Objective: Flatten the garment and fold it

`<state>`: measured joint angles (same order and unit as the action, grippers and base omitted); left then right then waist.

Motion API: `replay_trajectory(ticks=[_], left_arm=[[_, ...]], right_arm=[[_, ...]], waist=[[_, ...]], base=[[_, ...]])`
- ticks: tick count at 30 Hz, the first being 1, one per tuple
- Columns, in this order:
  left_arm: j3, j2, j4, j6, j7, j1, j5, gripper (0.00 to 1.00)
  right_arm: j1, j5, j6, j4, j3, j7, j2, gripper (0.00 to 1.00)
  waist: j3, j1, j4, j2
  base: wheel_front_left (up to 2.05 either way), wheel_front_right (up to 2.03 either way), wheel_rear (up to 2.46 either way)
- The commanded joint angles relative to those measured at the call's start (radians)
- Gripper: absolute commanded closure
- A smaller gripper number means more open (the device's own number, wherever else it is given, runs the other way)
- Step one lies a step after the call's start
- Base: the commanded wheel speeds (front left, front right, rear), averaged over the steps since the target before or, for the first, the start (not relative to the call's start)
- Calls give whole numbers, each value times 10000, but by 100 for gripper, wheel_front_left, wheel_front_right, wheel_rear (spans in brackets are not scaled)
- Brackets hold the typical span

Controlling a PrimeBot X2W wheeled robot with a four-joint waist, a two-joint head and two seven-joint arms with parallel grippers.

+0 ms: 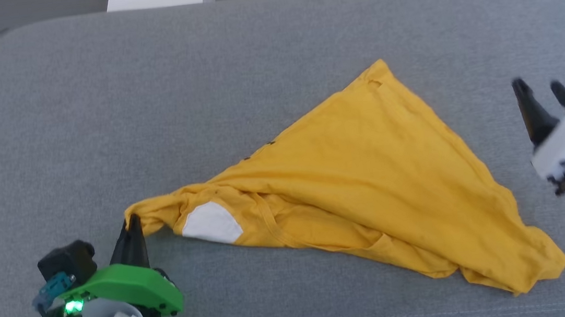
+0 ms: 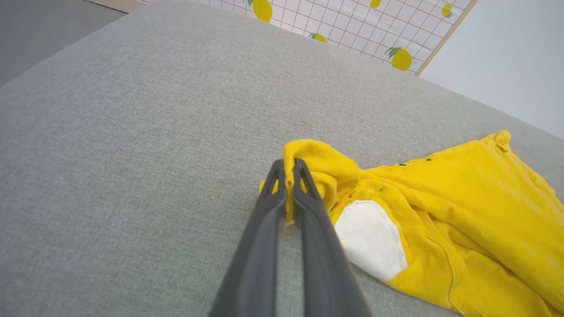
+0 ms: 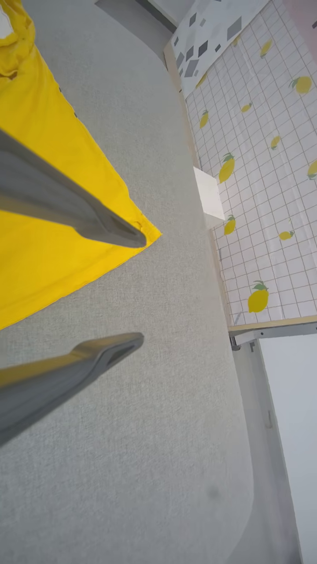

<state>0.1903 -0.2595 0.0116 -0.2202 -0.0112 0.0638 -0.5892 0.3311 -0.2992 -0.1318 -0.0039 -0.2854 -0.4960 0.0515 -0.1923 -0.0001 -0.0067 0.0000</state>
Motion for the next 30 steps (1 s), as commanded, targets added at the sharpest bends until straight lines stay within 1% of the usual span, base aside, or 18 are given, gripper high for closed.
replay_trajectory(ticks=[1, 5, 8, 9, 10, 12, 16, 20, 23, 26, 27, 28, 29, 30], left_arm=[[48, -51, -93, 102, -24, 369, 57, 100], [169, -16, -201, 259, -43, 841, 66, 100], [231, 18, -274, 357, -45, 1110, 36, 100], [239, 21, -293, 394, -55, 1200, 21, 100], [276, 29, -307, 492, -89, 1413, -6, 100], [289, 44, -314, 526, -119, 1509, -22, 100], [311, 94, -237, 584, -188, 1618, -83, 100], [347, 173, -64, 640, -250, 1664, -167, 100], [390, 207, 40, 674, -277, 1670, -200, 100], [390, 194, 137, 655, -310, 1636, -201, 100], [385, 183, 161, 649, -314, 1628, -202, 100], [376, 155, 187, 646, -316, 1620, -201, 100], [364, 130, 201, 638, -316, 1618, -197, 100], [350, 105, 218, 630, -318, 1616, -196, 100]], right_arm=[[634, 333, 11, 260, 203, -178, -11, 0], [2193, 1142, 11, 1229, 768, -718, 67, 0], [3172, 1719, 11, 2078, 1112, -1281, 276, 0], [3526, 1954, 11, 2376, 1216, -1521, 350, 0], [4370, 2596, 11, 3152, 1616, -2221, 597, 0], [4809, 2893, 11, 3572, 1885, -2608, 751, 0], [5345, 3388, 11, 4340, 2397, -3432, 1104, 0], [5559, 3590, 11, 4850, 2773, -4004, 1325, 0], [5528, 3525, 11, 5112, 3118, -4364, 1472, 0], [5363, 3183, 11, 5244, 3530, -4784, 1519, 0], [5304, 3049, 11, 5251, 3569, -4919, 1507, 7], [5235, 2791, 11, 5180, 3487, -4965, 1439, 83], [5204, 2620, 11, 5103, 3336, -4898, 1365, 100], [5159, 2468, 11, 5019, 3242, -4837, 1303, 100]], waist=[[-780, 1, 536, 0], [-1497, 1, 1017, 0], [-1962, 1, 1353, 0], [-2147, 1, 1471, 0], [-2598, 1, 1751, 0], [-2872, 1, 1884, 0], [-3224, 1, 2068, 0], [-3329, 1, 2123, 0], [-3314, 1, 2111, 0], [-3219, 1, 2006, 0], [-3173, 1, 1966, 0], [-3093, 1, 1900, 0], [-3030, 1, 1843, 0], [-2934, 1, 1772, 0]], base=[[0, 0, 0], [0, 0, 0], [0, 0, 0], [0, 0, 0], [0, 0, 0], [0, 0, 0], [0, 0, 0], [0, 0, 0], [0, 0, 0], [0, 0, 0], [0, 0, 0], [0, 0, 0], [0, 0, 0], [0, 0, 0]])
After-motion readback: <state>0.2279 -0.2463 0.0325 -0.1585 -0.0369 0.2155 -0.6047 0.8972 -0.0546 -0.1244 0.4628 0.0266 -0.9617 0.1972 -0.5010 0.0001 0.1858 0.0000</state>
